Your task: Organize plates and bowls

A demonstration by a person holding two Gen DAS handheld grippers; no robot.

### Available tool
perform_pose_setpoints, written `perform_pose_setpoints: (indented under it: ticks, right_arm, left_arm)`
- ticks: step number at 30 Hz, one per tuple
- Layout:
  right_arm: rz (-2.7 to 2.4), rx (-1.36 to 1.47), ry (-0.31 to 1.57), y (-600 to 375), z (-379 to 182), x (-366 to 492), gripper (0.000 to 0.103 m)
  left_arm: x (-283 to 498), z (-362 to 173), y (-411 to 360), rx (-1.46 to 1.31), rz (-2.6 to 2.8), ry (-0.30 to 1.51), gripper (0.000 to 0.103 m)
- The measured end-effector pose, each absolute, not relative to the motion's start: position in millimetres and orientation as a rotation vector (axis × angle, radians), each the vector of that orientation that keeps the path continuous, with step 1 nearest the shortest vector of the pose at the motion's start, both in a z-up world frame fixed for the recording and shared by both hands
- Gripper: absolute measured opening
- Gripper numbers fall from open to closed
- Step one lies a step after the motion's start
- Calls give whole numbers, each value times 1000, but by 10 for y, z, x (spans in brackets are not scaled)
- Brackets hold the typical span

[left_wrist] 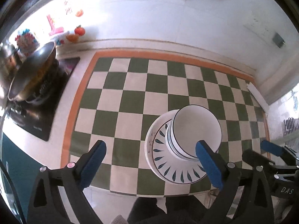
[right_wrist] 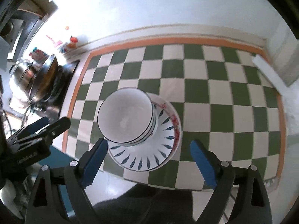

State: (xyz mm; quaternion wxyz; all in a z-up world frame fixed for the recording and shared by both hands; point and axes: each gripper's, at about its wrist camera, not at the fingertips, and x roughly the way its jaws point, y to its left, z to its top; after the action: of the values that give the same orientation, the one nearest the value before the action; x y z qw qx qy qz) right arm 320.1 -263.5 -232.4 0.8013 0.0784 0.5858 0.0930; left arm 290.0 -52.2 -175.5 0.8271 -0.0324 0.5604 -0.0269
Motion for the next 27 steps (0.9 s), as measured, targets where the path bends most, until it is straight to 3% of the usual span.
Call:
perform_pose_setpoints:
  ticks: [11, 27]
  right_arm:
    - [90, 203, 1106, -2554, -1732, 2543, 95]
    - [80, 118, 863, -2521, -580, 742, 95]
  left_arm:
    - [2330, -1221, -494, -22, -106, 1076, 98]
    - [801, -208, -480, -31, -51, 868, 98]
